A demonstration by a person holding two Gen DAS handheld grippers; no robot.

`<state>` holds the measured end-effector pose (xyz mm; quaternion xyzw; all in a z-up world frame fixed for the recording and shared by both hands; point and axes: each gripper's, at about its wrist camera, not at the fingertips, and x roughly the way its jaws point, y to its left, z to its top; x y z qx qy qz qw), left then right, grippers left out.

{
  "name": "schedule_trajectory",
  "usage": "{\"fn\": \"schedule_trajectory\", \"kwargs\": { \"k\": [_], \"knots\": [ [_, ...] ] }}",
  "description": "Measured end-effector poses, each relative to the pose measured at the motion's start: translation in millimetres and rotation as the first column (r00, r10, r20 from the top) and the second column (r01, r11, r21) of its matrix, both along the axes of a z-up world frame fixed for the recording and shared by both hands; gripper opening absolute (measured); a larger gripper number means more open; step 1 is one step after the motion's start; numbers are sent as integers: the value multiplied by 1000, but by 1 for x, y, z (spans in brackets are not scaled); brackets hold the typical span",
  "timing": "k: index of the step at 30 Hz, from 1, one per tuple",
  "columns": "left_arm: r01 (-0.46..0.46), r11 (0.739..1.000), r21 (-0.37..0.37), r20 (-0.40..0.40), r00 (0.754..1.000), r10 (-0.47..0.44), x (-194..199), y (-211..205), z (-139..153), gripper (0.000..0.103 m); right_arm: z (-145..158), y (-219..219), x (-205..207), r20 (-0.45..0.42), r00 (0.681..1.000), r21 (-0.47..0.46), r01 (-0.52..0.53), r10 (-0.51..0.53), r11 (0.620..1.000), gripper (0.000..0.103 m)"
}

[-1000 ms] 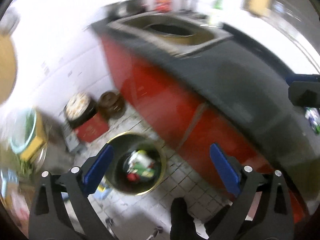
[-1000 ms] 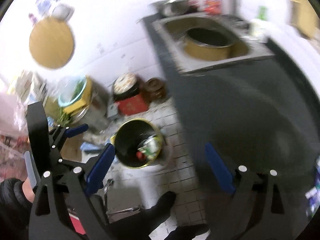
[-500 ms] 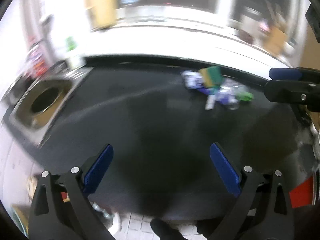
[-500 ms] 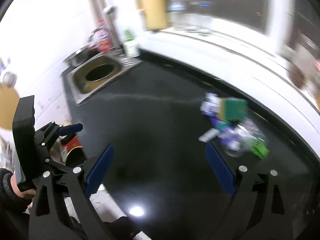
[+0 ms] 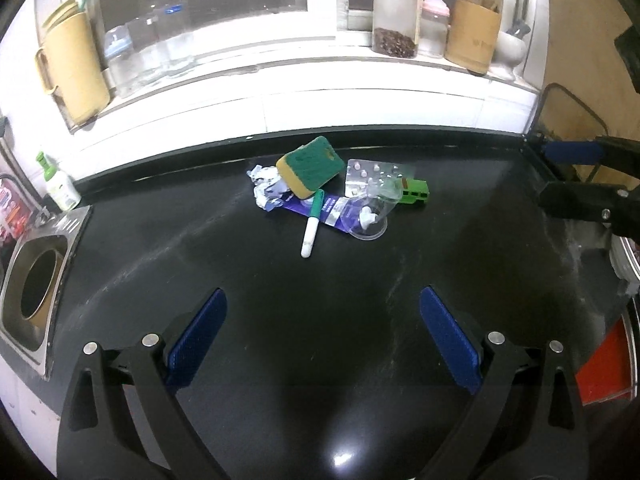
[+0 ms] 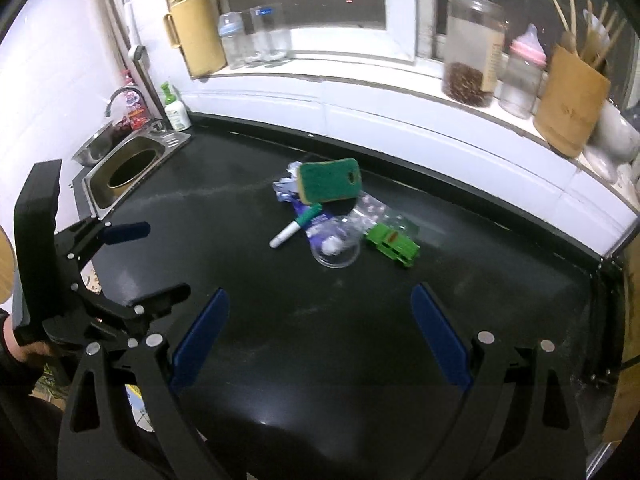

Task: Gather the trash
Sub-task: 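Return both tools to the counter above the remaining trash, then grasp the green-capped marker with the left tool while the right tool grasps the green toy car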

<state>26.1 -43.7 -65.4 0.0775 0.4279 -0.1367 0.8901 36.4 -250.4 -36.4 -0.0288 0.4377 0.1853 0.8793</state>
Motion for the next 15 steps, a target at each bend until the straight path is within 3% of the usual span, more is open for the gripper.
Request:
{"fn": "schedule_trajectory", "kwargs": {
  "k": [7,15],
  "knots": [
    [-2,1000,20,-15,1000,3,23,-5,-12,94,-19,-19,22,-32,999,-14,-13,13,1000,89],
    [11,998,63,-45,999,-8,69,-16,-50,94,-68,-38,72,-105,994,-50,-45,39,998,89]
  ]
}}
